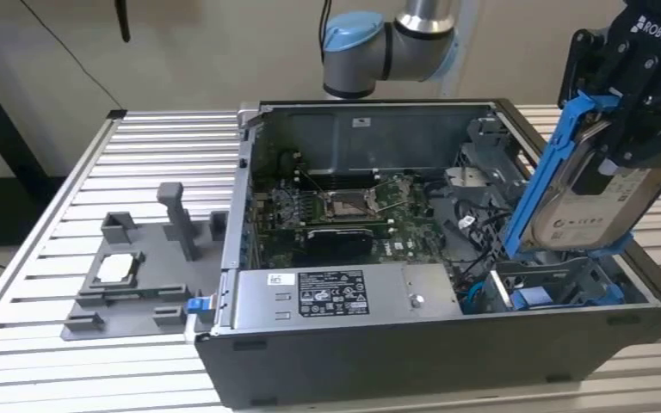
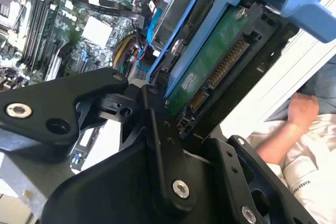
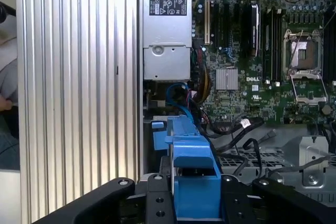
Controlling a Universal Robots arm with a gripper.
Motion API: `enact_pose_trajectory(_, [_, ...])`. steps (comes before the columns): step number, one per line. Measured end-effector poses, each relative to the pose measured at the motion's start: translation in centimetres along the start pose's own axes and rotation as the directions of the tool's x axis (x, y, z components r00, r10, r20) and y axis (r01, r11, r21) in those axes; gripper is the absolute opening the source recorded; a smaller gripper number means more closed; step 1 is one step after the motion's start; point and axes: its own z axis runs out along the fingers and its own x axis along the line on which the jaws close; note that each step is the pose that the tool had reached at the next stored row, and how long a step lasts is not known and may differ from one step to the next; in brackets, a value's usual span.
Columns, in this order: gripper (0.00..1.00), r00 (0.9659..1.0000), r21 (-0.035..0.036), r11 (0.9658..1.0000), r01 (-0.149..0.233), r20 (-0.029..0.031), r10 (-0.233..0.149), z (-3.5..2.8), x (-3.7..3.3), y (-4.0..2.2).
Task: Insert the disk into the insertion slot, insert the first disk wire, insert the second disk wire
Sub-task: 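Insert the disk into the insertion slot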
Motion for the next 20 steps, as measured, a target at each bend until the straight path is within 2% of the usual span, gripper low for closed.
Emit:
enact_pose_trajectory(11, [0.32,1.0,0.0,1.0,0.002,-0.0002,-0.002,1.47,0.07,-0.24])
enact_pose_trajectory(17, [0.32,1.0,0.0,1.0,0.003,0.0005,-0.003,2.43,0.17,-0.78])
enact_pose_trajectory(20, [0.32,1.0,-0.0001,1.0,0.003,0.0045,-0.003,2.77,0.19,-1.19])
